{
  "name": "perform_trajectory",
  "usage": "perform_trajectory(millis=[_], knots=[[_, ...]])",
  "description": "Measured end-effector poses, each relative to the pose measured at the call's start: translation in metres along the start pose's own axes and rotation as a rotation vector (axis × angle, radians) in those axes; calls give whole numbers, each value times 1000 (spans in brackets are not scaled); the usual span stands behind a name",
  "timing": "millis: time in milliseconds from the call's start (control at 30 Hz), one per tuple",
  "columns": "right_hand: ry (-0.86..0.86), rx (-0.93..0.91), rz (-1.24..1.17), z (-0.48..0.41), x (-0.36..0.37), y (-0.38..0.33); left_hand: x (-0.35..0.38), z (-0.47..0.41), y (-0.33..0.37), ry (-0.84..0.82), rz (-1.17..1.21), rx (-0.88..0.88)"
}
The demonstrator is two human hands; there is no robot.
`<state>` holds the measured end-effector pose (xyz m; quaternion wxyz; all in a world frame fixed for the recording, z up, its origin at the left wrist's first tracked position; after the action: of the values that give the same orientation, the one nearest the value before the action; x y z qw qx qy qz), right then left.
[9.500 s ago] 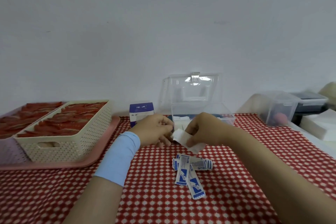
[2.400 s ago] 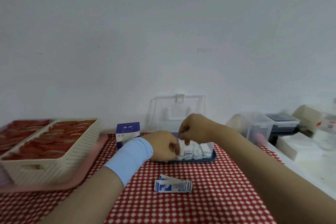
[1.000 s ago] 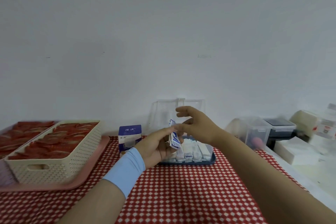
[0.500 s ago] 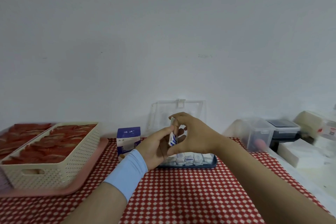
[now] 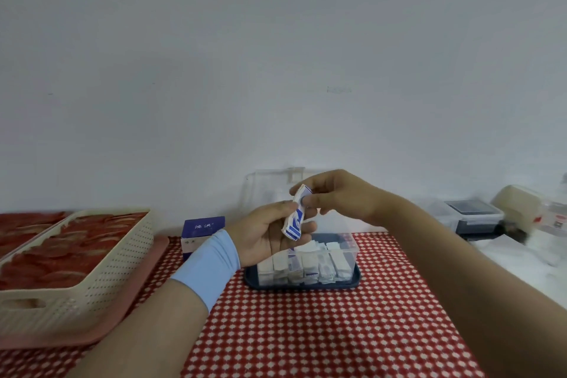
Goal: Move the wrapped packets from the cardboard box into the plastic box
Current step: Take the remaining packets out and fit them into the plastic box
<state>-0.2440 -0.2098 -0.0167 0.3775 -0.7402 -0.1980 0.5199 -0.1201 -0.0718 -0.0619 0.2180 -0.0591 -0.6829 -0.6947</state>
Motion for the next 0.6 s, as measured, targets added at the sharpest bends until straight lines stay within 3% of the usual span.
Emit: perform_trajectory(millis=[233,300,400,500,600], knots=[[-10,113,98,-15,-31,14,2,-40,11,-37,-198,-38],[35,179,221,-23,-37,30,-3,-56,12,51,-424,-6],[-11,264,500,-32,-36,50,-11,-72,11,207,-970,99],[-85,330,639,-39,-26,60,-12,-84,-7,50,-1573,2],[-137,361,701,-46,-13,68,-4,-90,-24,-22,-1752,-123]])
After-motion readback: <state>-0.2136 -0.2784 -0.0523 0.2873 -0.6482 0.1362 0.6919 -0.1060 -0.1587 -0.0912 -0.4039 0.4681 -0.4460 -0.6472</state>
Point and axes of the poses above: each hand's wrist, its own z-axis away from the middle knuckle, its own x-axis out of the palm, y = z × x, the point moved 1 cm from there along -z, towards the middle knuckle
